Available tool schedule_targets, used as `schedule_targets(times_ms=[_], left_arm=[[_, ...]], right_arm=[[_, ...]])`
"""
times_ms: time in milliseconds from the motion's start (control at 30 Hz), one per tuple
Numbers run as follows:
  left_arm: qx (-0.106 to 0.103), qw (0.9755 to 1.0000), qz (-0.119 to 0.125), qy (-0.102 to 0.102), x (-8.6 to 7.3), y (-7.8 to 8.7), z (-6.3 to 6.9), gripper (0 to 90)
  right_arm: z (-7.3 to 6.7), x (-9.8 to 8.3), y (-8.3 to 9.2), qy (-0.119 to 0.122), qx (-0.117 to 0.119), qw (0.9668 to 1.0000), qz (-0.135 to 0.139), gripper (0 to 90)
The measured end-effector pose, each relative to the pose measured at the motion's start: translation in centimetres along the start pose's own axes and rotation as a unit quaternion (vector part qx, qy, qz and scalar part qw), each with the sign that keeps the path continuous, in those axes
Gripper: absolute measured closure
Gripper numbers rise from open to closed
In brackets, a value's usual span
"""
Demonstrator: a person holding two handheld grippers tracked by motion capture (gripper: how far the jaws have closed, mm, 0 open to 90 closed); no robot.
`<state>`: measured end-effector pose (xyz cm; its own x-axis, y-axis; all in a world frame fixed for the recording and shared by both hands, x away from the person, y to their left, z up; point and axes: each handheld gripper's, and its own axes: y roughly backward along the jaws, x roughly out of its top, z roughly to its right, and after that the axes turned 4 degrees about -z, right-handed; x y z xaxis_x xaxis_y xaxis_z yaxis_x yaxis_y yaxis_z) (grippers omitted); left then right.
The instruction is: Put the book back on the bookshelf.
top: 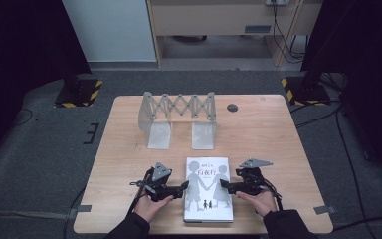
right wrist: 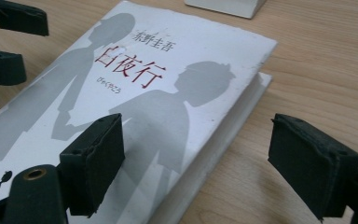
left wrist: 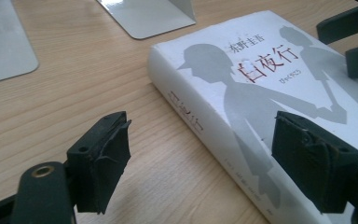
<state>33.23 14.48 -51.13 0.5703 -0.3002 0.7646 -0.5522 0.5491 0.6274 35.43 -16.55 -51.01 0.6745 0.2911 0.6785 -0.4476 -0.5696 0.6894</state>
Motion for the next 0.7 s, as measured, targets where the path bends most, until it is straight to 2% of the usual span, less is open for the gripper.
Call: schedule_targets(times_ms=[100,167,233,667,700], left_arm=[[-0.007,0.9999,-0.007,-0.002,-0.1,-0.6,0.4,17.9],[-0.024,0.9997,-0.008,0.001,-0.2,-0.9,0.6,15.9],[-0.031,0.9995,-0.007,0.0,-0.2,-1.1,0.7,15.7],[-0.064,0.9979,0.003,0.015,-0.4,-2.2,0.9,10.1],[-0.065,0.9977,0.004,0.015,-0.4,-2.3,1.0,9.2]], right_arm=[[-0.3,0.0,-0.3,0.003,0.008,1.0,-0.001,18.3],[-0.6,0.0,-0.5,0.007,0.011,0.9999,-0.003,18.3],[-0.7,0.1,-0.5,0.007,0.013,0.9999,-0.003,18.3],[-1.2,0.1,-1.3,0.007,0.039,0.9992,-0.009,16.0],[-1.2,0.1,-1.4,0.001,0.043,0.9991,-0.009,16.4]])
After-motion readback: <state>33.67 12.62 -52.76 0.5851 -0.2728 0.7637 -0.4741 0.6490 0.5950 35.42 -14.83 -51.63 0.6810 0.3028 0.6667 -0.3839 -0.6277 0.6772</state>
